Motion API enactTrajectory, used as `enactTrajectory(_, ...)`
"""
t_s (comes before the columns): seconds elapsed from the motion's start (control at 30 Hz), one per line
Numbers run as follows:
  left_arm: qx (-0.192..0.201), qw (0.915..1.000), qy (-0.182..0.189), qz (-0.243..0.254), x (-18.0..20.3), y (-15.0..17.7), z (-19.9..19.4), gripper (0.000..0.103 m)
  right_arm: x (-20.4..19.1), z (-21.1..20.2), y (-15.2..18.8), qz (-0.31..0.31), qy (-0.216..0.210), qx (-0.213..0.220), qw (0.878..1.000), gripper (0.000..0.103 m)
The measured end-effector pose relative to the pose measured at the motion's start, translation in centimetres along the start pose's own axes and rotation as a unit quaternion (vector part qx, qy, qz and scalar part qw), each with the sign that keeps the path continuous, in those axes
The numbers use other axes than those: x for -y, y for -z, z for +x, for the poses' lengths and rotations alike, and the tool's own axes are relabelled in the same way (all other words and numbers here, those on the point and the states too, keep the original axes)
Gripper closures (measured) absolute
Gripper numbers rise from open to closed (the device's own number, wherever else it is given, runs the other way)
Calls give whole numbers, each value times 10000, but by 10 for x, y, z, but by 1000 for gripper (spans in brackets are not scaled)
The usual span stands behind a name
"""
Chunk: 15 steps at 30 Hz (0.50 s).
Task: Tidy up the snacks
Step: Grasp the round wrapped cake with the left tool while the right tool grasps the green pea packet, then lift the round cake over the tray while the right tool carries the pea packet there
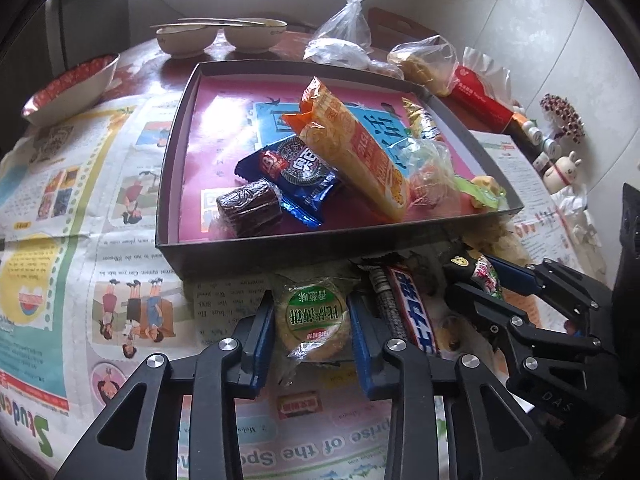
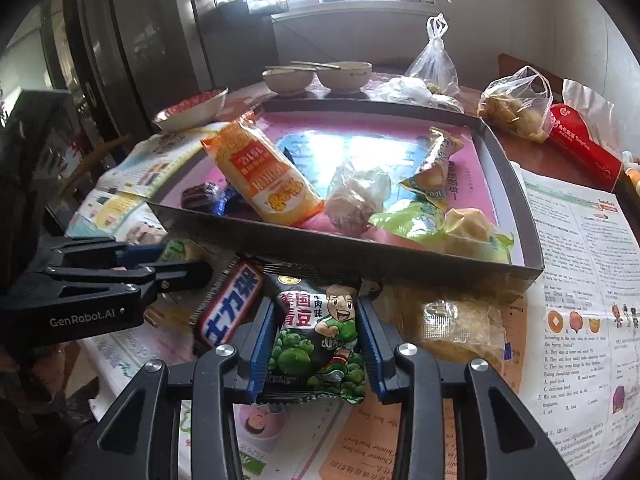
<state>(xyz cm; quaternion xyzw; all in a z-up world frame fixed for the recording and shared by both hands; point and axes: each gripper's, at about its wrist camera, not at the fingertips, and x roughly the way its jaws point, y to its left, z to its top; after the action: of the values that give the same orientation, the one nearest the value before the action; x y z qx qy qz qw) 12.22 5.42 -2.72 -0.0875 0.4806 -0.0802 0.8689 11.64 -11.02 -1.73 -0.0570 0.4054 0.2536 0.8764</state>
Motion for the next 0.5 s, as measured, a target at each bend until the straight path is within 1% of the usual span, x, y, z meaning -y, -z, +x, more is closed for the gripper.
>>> enactTrajectory(0.13, 73, 10000, 35, -37, -1, 1, -9, 68, -1, -7, -1, 25, -53, 92, 9999, 63)
enactTrajectory(0.23, 102, 9999, 58, -82, -3, 0, -15, 68, -1, -9, -2, 49, 3, 108, 9999, 63)
enactTrajectory(0.37, 228, 9997, 30, -110, -5, -1, -24, 68, 1, -12, -3, 72, 12, 159, 9998, 63)
enactTrajectory(0.5, 337, 9992, 105, -166, -7, -4, -31, 68, 2, -17, -5, 97, 8, 229, 9997, 63)
